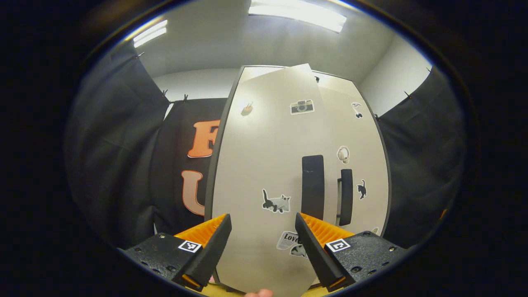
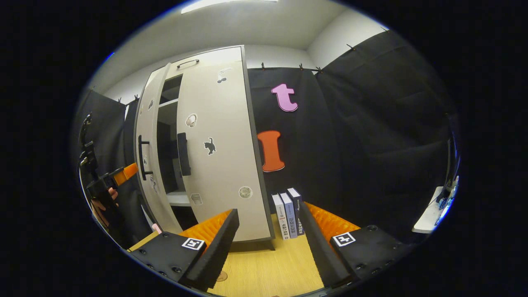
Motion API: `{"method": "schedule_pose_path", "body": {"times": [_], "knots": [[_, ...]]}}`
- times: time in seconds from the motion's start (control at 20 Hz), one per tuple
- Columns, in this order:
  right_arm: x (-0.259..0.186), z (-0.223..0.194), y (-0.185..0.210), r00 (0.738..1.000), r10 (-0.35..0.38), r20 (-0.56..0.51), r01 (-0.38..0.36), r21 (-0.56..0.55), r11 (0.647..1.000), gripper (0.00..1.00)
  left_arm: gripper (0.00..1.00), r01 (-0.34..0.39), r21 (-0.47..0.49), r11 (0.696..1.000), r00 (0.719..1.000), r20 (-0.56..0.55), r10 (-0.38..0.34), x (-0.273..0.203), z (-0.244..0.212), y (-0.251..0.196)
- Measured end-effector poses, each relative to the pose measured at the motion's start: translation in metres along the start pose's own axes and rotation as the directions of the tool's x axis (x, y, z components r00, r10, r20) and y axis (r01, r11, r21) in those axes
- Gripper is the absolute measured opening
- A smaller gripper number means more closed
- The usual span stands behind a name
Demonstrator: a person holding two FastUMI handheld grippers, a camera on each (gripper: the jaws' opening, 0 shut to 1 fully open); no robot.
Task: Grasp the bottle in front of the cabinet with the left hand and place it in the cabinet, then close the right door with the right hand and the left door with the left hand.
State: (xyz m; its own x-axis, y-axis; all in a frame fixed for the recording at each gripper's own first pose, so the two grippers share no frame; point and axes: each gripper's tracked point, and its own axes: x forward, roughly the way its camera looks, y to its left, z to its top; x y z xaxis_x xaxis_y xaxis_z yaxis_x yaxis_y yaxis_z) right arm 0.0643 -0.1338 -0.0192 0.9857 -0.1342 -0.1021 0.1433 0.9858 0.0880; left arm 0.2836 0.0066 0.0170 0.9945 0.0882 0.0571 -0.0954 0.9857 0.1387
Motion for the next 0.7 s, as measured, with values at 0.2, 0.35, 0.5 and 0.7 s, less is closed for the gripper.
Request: {"method": "schedule_pose_path", "body": {"times": [0.2, 0.35, 0.5, 0.7], "knots": [[-0.001, -0.001, -0.006, 1.000, -0.028, -0.002, 0.028, -0.008, 1.000, 0.97, 0.94, -0.011, 0.014, 1.000, 1.000, -0.026, 0.011, 0.019, -0.016, -0.002], [-0.003, 0.001, -0.012, 0.999, -0.051, 0.001, 0.051, -0.019, 0.999, 0.97, 0.94, -0.027, -0.032, 0.999, 0.999, -0.047, 0.025, 0.038, -0.025, 0.002], [-0.005, 0.002, -0.020, 0.996, -0.084, 0.007, 0.084, -0.034, 0.996, 0.97, 0.94, -0.015, -0.115, 0.993, 0.999, -0.053, 0.009, 0.057, -0.029, -0.005], [-0.007, 0.004, -0.028, 0.993, -0.117, 0.019, 0.118, -0.034, 0.992, 0.97, 0.93, 0.003, -0.140, 0.990, 0.998, -0.059, -0.011, 0.068, -0.036, -0.011]]}}
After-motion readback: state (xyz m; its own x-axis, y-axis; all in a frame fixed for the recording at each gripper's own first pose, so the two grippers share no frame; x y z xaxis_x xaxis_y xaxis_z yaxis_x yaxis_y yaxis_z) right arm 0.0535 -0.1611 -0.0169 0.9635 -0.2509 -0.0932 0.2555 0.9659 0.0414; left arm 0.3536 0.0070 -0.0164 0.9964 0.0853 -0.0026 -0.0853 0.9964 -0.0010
